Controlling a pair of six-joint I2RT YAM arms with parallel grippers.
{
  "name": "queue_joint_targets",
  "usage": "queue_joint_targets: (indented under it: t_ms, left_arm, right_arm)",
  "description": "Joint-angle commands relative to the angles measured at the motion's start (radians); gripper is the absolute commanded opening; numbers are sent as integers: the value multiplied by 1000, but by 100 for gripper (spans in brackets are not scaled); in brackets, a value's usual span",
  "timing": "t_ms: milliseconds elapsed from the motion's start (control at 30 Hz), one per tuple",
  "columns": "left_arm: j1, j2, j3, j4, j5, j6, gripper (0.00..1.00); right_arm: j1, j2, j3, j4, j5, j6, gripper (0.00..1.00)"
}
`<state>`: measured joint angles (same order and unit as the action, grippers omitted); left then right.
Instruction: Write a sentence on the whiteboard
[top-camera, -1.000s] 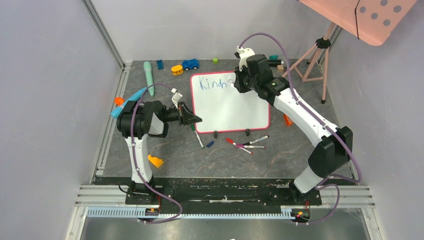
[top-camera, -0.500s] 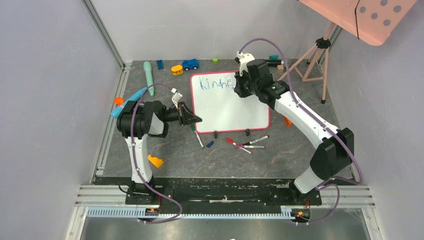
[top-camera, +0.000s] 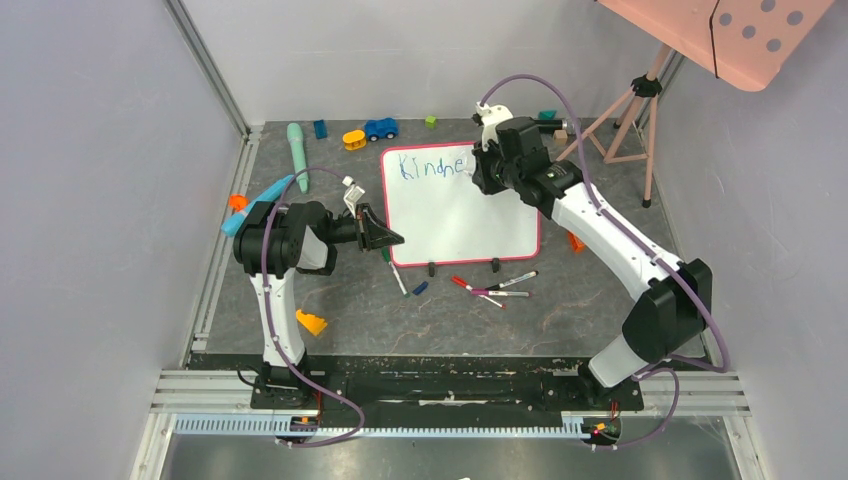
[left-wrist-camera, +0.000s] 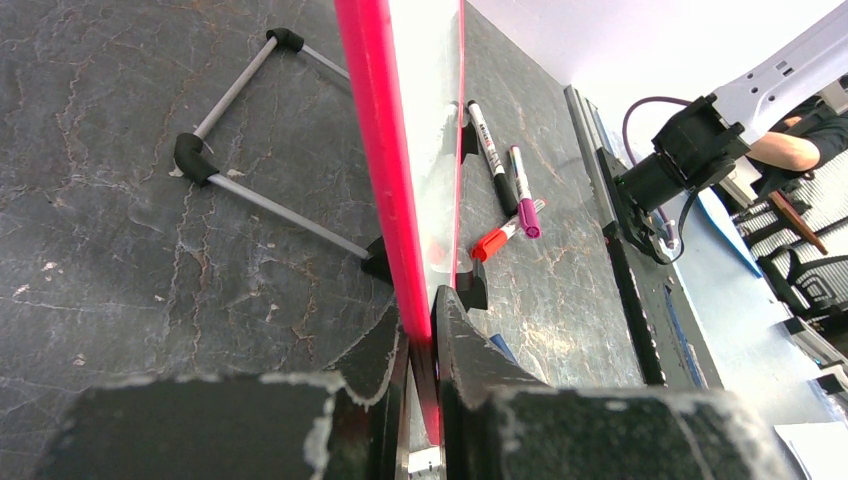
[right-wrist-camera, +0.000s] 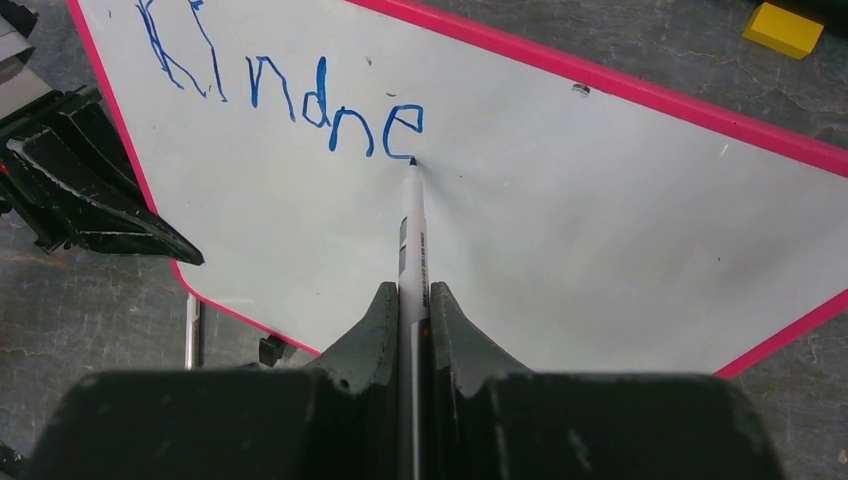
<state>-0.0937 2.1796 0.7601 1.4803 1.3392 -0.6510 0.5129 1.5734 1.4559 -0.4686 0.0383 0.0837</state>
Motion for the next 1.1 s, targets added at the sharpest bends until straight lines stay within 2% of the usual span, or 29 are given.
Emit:
queue_joint_targets:
  t_ms: [0, 233, 567, 1067]
  left_arm:
    - [-4, 22, 2, 77, 41, 122, 2]
    - [-4, 22, 2, 77, 39, 122, 2]
    - [-4, 22, 2, 77, 40, 122, 2]
    - [-4, 22, 2, 77, 41, 123, 2]
  right_arm:
    - [-9, -36, 65, -15, -68, -26, 0]
    - [-14, -50, 70, -7, -123, -26, 0]
    - [-26, -49, 68, 5, 19, -17, 0]
    - [-33, -19, 84, 36, 18, -12, 0]
